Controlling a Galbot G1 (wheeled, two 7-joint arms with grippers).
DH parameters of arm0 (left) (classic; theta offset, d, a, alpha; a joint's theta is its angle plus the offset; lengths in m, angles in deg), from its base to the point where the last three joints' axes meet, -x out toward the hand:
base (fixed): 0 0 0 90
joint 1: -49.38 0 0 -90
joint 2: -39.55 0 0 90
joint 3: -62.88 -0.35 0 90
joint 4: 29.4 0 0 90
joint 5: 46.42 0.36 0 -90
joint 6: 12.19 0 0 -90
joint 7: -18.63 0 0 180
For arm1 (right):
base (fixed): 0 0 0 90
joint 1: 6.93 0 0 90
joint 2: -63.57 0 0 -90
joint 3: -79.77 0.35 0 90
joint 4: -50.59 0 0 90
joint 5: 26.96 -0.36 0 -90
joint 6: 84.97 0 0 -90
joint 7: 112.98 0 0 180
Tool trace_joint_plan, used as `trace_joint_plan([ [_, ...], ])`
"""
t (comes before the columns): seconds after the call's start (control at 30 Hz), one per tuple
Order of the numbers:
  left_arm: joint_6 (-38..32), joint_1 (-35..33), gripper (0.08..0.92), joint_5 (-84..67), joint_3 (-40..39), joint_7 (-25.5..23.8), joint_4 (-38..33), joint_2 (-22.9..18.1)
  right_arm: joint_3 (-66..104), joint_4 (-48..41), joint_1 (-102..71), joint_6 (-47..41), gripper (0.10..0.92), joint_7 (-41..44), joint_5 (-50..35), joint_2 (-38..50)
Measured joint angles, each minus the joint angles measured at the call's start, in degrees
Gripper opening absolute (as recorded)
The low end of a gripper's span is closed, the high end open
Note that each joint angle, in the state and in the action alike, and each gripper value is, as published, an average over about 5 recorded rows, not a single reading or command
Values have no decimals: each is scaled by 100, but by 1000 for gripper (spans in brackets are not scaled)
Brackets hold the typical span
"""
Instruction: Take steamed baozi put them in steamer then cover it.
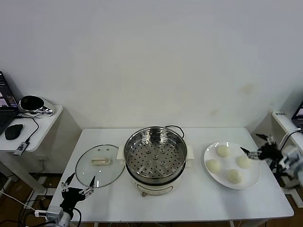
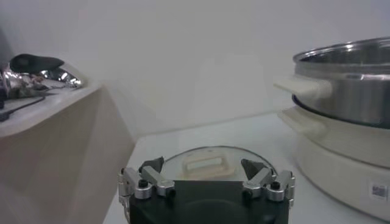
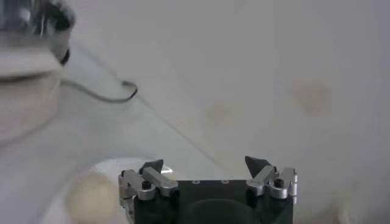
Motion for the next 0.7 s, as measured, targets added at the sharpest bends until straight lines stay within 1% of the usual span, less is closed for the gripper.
trace_joint_plan([
  [0.17, -37, -115, 823, 45, 19, 47, -152, -73, -1605, -994, 1632, 621, 823, 697, 827, -45],
  [0.33, -46, -238, 823, 73, 63, 65, -302, -135, -2872, -2090, 2822, 1409, 823, 1112, 1514, -437],
  [0.5, -46, -360, 823, 127, 116, 70, -414, -205, -3554, -3055, 3486, 2033, 823, 1307, 2144, -906],
  [0.7, -46, -449, 823, 192, 123, 79, -448, -275, -3927, -3897, 3893, 2487, 823, 1428, 2709, -1359],
])
